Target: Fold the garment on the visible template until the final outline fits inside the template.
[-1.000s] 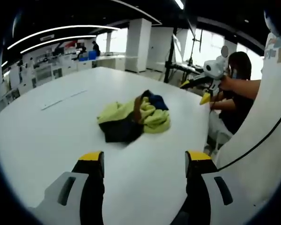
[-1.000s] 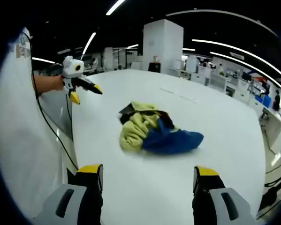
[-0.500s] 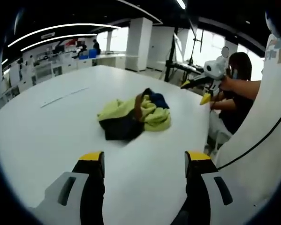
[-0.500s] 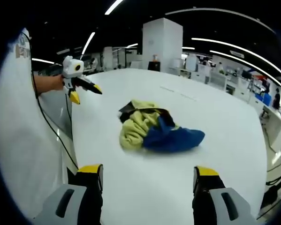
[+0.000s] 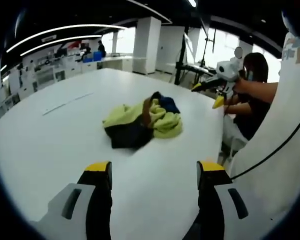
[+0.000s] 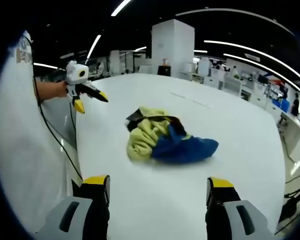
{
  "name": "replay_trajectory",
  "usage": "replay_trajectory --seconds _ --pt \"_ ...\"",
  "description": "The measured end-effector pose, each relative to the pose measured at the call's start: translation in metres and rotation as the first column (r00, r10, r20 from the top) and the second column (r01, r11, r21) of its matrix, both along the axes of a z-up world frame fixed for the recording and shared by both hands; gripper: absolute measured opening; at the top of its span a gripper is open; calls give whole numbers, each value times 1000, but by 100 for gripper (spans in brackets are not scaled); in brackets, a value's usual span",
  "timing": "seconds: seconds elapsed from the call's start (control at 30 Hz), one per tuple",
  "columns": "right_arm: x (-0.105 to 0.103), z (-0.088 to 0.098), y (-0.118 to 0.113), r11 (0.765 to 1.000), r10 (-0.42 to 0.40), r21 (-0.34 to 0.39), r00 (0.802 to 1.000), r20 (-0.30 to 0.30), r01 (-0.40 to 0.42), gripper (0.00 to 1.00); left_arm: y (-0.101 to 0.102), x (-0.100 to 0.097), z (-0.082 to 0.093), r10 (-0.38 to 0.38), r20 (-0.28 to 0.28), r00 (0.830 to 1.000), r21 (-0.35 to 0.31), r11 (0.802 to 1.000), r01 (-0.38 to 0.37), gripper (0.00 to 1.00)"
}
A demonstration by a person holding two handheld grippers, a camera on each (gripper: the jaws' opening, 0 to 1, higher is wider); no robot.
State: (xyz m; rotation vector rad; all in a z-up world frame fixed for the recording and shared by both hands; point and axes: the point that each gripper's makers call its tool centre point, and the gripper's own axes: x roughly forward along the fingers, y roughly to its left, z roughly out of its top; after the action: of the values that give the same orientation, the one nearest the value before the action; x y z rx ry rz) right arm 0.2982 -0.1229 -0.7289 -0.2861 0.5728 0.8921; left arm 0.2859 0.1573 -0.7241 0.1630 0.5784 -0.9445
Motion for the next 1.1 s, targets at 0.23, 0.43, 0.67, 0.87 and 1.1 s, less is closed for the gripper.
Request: replay_trajectory --seconds 0.23,0.43,0.67,0.87,1.1 --pt "0 1 1 1000 4 -3 1000 0 -4 78 2 1 0 7 0 1000 -5 1000 -7 65" --pt "-1 1 1 1000 6 -4 1000 3 -6 78 2 0 -2 3 -3 1000 4 1000 -3 65" --pt "-2 0 -2 1000 2 -8 1000 0 -2 77 -1 -1 -3 -6 -4 1000 13 1000 6 65" --pt "-4 -1 -4 1000 -1 -12 1000 -5 1 77 -4 -2 -5 -14 -8 1000 16 1000 14 64" --pt "-4 -2 -5 1000 -4 -14 1000 -9 4 77 -5 0 -7 -29 -8 1000 30 999 29 64"
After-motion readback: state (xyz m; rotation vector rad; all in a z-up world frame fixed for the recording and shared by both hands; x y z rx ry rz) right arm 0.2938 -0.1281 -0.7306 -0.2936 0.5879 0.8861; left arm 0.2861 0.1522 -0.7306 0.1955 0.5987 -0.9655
